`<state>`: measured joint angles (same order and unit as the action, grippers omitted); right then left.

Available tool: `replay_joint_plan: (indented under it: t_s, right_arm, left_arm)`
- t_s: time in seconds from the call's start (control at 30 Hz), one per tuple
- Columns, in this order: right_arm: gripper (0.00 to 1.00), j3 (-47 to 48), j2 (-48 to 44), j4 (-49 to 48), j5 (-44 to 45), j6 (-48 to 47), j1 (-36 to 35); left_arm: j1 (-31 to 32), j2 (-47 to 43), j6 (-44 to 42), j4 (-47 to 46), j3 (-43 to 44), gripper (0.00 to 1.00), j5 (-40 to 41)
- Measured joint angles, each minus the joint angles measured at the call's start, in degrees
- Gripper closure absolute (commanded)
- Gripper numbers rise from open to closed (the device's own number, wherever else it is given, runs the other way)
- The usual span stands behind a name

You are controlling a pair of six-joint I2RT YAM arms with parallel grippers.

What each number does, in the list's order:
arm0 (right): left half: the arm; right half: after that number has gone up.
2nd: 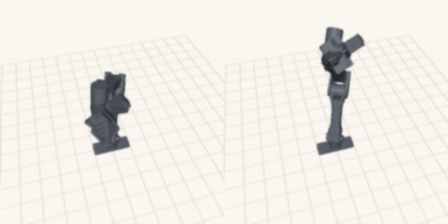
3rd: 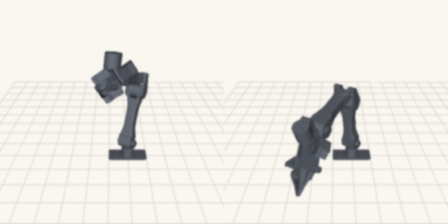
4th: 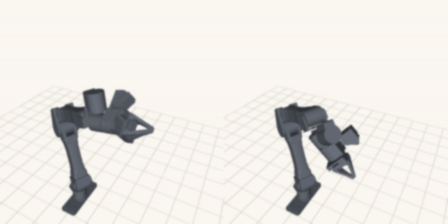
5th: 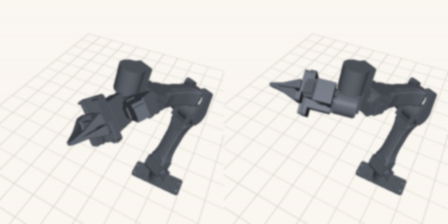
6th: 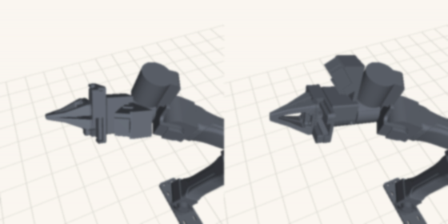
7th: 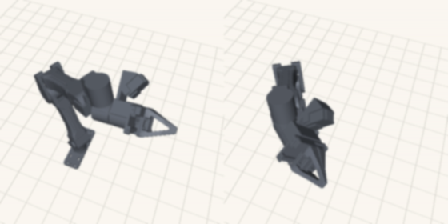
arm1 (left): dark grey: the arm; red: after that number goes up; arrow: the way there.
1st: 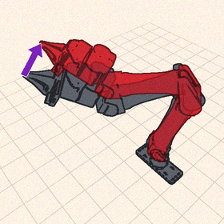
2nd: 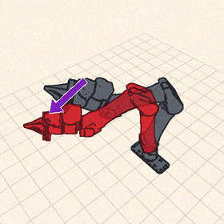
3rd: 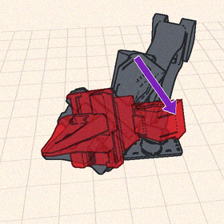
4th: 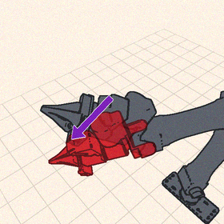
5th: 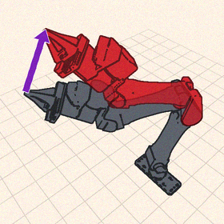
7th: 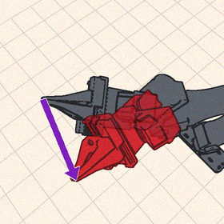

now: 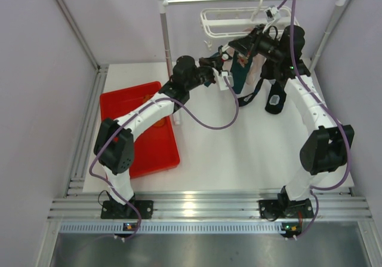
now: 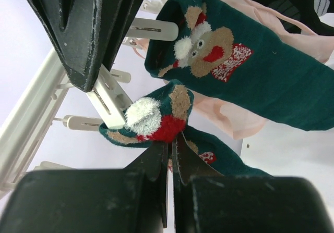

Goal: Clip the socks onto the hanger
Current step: Clamp the sock onto the hanger.

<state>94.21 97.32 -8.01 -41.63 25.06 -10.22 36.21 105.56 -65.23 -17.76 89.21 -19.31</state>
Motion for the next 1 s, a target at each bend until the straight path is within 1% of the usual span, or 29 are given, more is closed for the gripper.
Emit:
replay_joint_plan:
  t_s: [0.3,0.63,0.73,0.8,0.83,0.9,0.93,0.97,1.0]
  right_arm:
    - [1.00,0.0,0.0,0.7,0.4,-2.8,-0.2]
    - [1.00,0.0,0.0,0.7,0.3,-3.0,-0.2]
    - [0.86,0.0,0.0,0.7,0.2,-3.0,-0.2]
    - [0.83,0.0,0.0,0.7,0.0,-3.1,-0.2]
    - [0.78,0.0,0.0,0.7,0.0,-3.1,-0.2]
    - [0.74,0.0,0.0,0.8,-0.2,-3.2,-0.2]
    - [0.66,0.0,0.0,0.8,-0.3,-3.3,-0.3]
    - [0.62,0.0,0.0,0.9,-0.3,-3.4,-0.3]
    - [0.59,0.0,0.0,0.9,-0.4,-3.6,-0.3]
  left_arm:
    - [0.1,0.5,-0.8,-0.1,0.3,1.00,0.8]
    - [0.8,2.8,-0.9,-0.2,3.7,1.00,0.8]
    - [1.0,2.8,-0.9,-0.2,3.7,1.00,0.8]
    - [1.0,2.8,-0.9,-0.2,3.7,1.00,0.8]
    - [1.0,2.8,-0.9,-0.2,3.7,1.00,0.8]
    - [1.0,2.8,-1.0,-0.2,3.7,1.00,0.8]
    - [1.0,2.8,-1.0,-0.2,3.7,1.00,0.8]
    - [1.0,2.8,-1.2,-0.2,3.7,1.00,0.8]
    - [1.0,2.8,-1.4,-0.2,3.6,1.00,0.8]
